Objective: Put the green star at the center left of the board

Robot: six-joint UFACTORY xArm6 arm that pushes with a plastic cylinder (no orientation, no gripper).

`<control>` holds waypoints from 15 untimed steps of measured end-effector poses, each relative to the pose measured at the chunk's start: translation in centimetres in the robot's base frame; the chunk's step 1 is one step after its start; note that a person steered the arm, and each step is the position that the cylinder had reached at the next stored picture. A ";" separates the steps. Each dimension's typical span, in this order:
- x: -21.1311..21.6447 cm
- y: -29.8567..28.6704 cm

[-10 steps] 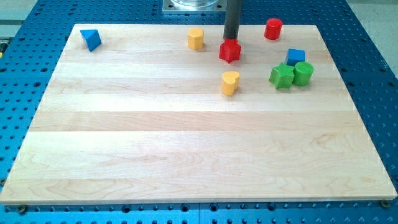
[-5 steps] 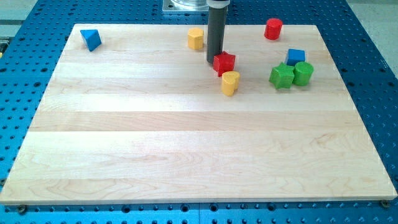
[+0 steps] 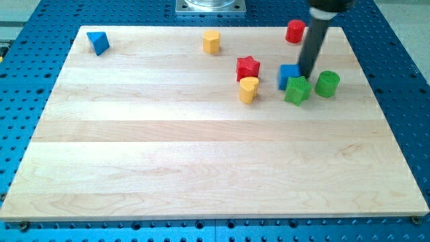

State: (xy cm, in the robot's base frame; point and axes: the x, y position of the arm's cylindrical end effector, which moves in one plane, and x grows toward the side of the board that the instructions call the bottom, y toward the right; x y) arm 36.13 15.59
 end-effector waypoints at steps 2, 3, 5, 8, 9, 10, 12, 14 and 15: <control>9.7 0.5; 12.3 4.6; 17.2 -9.0; 13.1 -13.8; 13.3 -19.9; 13.8 -13.5; 10.0 -28.7; 7.9 -24.5; 5.4 -28.3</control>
